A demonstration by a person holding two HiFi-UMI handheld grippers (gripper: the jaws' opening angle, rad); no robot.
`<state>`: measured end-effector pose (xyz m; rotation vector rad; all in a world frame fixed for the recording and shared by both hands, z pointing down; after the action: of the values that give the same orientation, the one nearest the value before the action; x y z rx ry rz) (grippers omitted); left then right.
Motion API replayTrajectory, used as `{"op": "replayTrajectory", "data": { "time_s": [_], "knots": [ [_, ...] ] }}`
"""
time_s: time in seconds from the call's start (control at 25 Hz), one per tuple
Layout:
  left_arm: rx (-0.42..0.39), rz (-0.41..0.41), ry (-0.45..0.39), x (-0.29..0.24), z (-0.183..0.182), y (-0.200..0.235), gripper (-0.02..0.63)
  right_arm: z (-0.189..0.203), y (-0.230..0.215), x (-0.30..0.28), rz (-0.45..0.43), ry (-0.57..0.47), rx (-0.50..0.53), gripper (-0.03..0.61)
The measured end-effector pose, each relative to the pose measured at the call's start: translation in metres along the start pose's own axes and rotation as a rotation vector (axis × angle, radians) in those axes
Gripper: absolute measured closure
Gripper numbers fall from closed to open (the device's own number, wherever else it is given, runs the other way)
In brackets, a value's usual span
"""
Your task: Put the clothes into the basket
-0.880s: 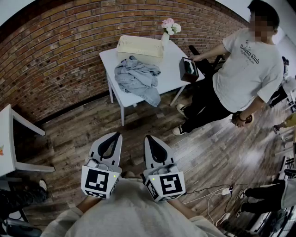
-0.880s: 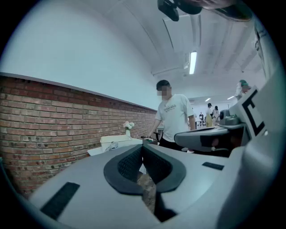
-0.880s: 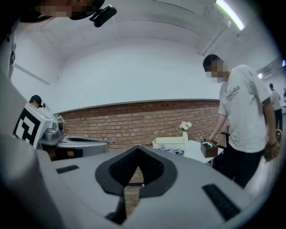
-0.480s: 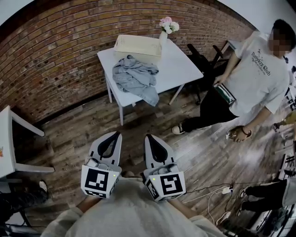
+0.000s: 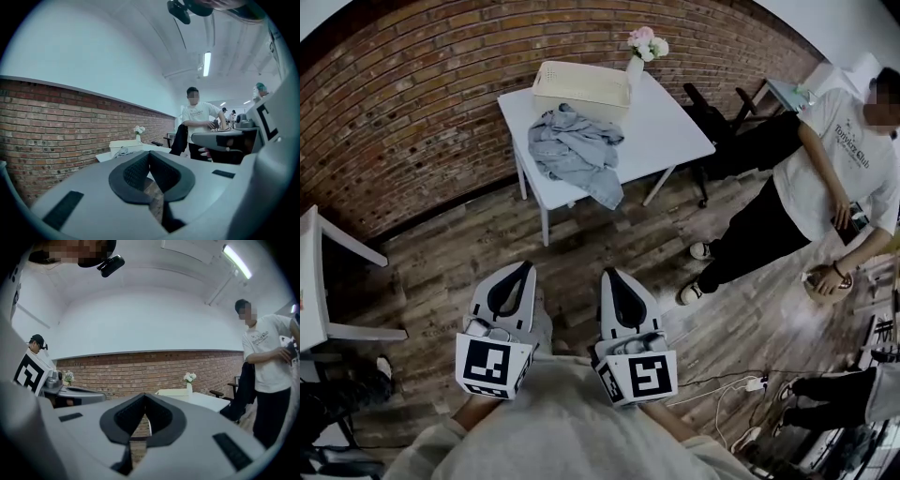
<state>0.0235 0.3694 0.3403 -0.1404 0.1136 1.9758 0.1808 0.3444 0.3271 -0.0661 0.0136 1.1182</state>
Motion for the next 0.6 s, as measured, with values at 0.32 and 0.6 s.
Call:
{"op": "replayTrajectory", "data": {
  "time_s": [0.32,0.6],
  "knots": [
    [0.018,-0.011,-0.016,-0.011,0.003,0.022,0.604,0.004,-0.002,-0.014,0.008,0.002,-0.001,0.571],
    [0.01,0.006,-0.024,-0.032,-0.002,0.042,0.604,0.003,-0.006,-0.043,0.018,0.001,0.011,0.571]
  ]
}}
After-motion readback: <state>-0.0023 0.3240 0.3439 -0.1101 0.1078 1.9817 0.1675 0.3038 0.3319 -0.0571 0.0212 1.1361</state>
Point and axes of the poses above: the fingertips, and each gripper's own axes: x backward along the fingers, y to its left, z out of its underside, the point moved 5 cm from there along x, backward along the fingers, and after that the axes turned 10 degrees about z, right-handed, at the moved point
